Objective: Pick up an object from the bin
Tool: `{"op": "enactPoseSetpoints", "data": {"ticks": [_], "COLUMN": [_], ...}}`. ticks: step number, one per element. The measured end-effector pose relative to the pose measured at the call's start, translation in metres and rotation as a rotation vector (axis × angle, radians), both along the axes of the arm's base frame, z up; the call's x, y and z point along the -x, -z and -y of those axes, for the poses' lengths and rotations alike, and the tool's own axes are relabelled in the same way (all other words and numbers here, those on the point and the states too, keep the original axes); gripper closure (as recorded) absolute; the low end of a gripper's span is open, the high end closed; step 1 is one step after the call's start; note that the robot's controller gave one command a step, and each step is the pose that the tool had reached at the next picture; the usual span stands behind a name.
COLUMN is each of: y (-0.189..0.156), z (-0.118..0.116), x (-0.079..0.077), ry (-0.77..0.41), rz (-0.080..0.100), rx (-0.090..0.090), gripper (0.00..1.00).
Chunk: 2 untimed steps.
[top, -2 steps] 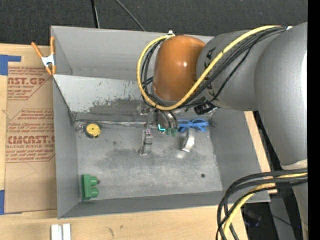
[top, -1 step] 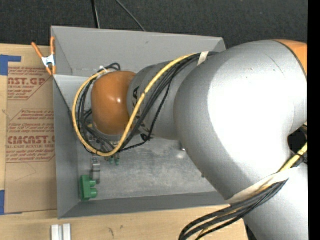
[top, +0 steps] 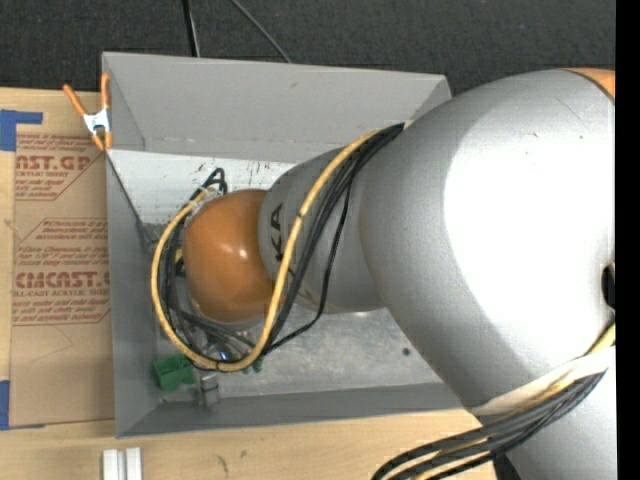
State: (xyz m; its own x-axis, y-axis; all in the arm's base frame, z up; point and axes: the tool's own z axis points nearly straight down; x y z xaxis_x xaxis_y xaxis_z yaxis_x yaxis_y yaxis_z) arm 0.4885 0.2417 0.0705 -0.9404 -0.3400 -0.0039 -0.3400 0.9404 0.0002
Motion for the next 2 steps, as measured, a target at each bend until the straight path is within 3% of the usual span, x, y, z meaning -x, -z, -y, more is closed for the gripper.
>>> {"op": "enactPoseSetpoints", "data": {"ticks": [1, 2], "y": [0.001, -0.227], "z": [0.0, 0.006], "x": [0.001, -0.045], "ry": [0.002, -0.388], "rz": [-0.004, 0.007], "rx": [0.0, 0.0], "gripper": [1.0, 1.0]}}
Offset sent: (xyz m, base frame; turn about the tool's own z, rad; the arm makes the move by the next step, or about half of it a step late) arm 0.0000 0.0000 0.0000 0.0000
